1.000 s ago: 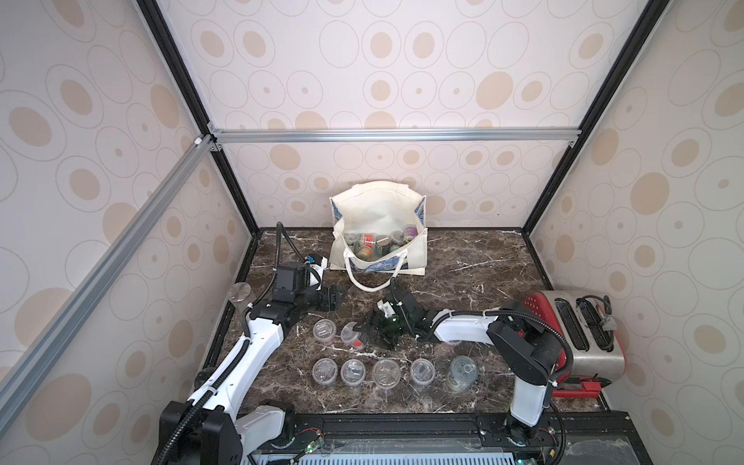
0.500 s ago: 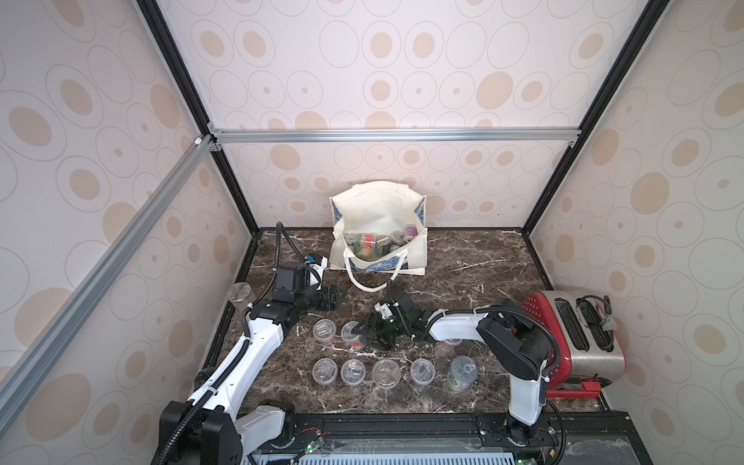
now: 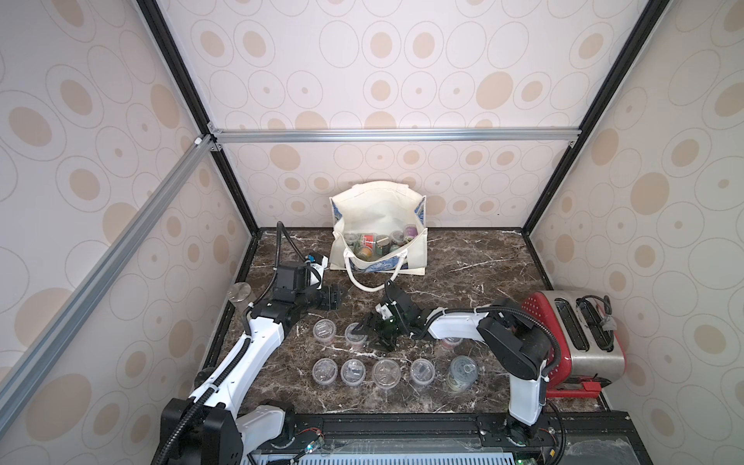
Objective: Take out the seed jars from the canvas bag
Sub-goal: Place the seed jar at the center of the board, then adjust the canvas bag at the center of the board.
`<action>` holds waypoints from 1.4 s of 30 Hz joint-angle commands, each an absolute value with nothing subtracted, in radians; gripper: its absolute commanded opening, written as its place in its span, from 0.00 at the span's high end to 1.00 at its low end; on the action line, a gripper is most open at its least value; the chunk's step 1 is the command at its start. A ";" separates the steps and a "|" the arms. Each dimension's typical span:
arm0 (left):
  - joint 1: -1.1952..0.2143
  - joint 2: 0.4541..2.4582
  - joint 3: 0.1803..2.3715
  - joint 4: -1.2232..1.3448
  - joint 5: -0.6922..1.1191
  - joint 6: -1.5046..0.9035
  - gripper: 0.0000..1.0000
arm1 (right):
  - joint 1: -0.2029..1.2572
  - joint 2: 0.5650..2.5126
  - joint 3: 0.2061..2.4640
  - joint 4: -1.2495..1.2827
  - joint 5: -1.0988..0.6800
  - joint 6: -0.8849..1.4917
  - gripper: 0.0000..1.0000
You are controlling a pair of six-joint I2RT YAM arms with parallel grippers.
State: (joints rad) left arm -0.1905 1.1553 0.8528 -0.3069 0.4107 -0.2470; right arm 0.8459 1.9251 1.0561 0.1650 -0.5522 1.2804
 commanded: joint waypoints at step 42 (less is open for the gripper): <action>-0.192 1.657 1.461 -0.195 0.170 -0.099 0.20 | 0.683 1.609 1.678 -0.655 -0.140 0.515 0.16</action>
State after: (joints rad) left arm -0.1917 1.6241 1.4078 -0.1246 0.1776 -0.1654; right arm 0.6983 1.5749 1.6241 -0.5591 -0.1032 0.5400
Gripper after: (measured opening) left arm 0.805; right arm 0.836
